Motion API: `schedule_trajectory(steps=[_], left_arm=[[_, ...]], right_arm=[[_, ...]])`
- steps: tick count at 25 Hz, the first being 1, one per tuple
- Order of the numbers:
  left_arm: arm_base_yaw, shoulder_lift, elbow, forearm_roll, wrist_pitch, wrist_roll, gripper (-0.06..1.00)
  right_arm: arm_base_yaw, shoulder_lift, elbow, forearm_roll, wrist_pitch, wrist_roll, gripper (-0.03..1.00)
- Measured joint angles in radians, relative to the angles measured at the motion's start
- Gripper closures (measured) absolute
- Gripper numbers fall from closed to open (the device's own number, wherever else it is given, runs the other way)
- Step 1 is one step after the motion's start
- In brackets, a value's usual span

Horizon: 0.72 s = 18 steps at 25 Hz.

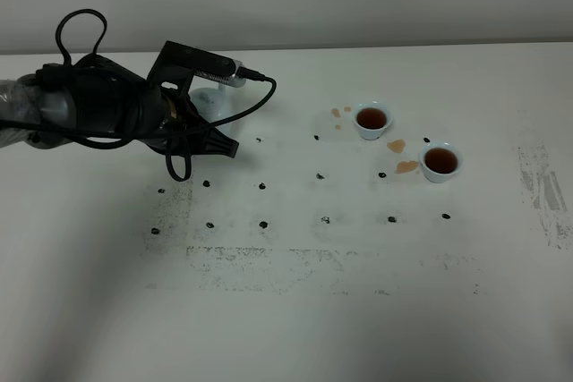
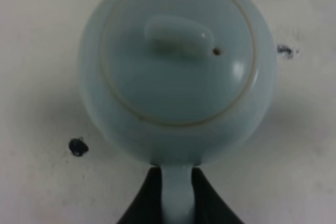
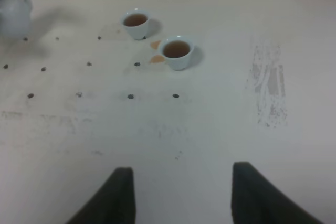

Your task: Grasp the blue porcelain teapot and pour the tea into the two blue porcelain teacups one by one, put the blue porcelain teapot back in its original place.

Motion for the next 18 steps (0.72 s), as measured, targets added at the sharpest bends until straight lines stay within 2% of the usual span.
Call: schedule_trajectory(steps=[18], left_arm=[[0.000,0.024,0.000,0.001,-0.011,0.037,0.87]], right_arm=[[0.000,0.000,0.000,0.000,0.000,0.000,0.52]])
